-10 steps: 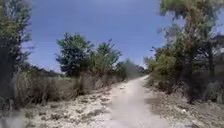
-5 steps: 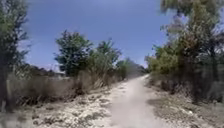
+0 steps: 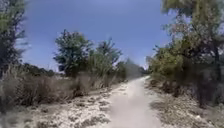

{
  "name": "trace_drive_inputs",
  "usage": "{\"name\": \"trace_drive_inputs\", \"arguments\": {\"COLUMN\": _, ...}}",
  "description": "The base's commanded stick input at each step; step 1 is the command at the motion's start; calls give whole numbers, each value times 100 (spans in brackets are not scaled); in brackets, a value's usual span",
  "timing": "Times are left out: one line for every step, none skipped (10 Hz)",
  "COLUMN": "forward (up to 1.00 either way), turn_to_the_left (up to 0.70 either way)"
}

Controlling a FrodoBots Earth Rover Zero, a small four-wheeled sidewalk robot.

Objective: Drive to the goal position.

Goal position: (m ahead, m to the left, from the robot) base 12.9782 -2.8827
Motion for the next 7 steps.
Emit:
{"name": "trace_drive_inputs", "arguments": {"forward": 30, "turn_to_the_left": 0}}
{"name": "trace_drive_inputs", "arguments": {"forward": 30, "turn_to_the_left": 0}}
{"name": "trace_drive_inputs", "arguments": {"forward": 30, "turn_to_the_left": 0}}
{"name": "trace_drive_inputs", "arguments": {"forward": 30, "turn_to_the_left": 0}}
{"name": "trace_drive_inputs", "arguments": {"forward": 30, "turn_to_the_left": 0}}
{"name": "trace_drive_inputs", "arguments": {"forward": 30, "turn_to_the_left": 0}}
{"name": "trace_drive_inputs", "arguments": {"forward": 30, "turn_to_the_left": 0}}
